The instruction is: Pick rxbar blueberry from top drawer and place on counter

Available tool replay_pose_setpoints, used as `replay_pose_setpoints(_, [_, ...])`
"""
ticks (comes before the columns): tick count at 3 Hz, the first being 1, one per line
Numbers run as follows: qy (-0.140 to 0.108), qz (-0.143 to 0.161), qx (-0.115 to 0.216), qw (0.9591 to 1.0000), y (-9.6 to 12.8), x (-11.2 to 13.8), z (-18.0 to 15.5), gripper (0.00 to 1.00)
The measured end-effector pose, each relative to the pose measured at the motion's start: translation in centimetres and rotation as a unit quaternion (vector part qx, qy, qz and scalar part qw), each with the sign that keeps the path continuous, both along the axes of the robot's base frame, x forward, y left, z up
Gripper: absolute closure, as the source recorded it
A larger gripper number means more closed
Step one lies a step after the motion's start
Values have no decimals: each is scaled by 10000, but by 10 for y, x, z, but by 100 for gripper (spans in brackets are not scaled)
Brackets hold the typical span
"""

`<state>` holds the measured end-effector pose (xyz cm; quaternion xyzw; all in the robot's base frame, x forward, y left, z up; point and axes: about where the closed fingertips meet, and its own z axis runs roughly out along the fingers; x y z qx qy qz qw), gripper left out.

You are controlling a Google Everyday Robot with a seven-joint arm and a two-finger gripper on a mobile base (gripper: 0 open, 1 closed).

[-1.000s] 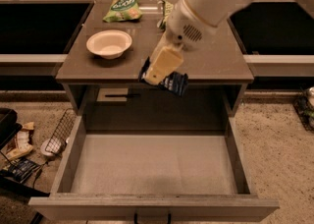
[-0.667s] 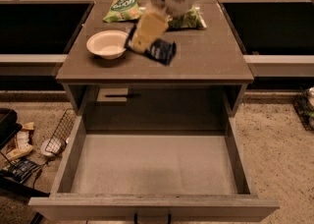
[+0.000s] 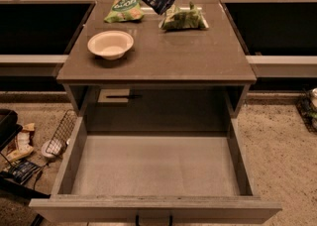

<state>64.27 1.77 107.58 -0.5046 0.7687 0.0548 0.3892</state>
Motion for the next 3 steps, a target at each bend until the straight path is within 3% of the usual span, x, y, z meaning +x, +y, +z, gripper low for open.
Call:
replay_pose_setpoints(1, [89, -709, 65, 9974, -22, 36, -41, 100])
replay_pose_setpoints(2, [540, -1108, 124, 9923, -43, 58, -119, 100])
replay_pose_setpoints(3, [1072, -1384, 346, 9840, -65, 65, -200, 100])
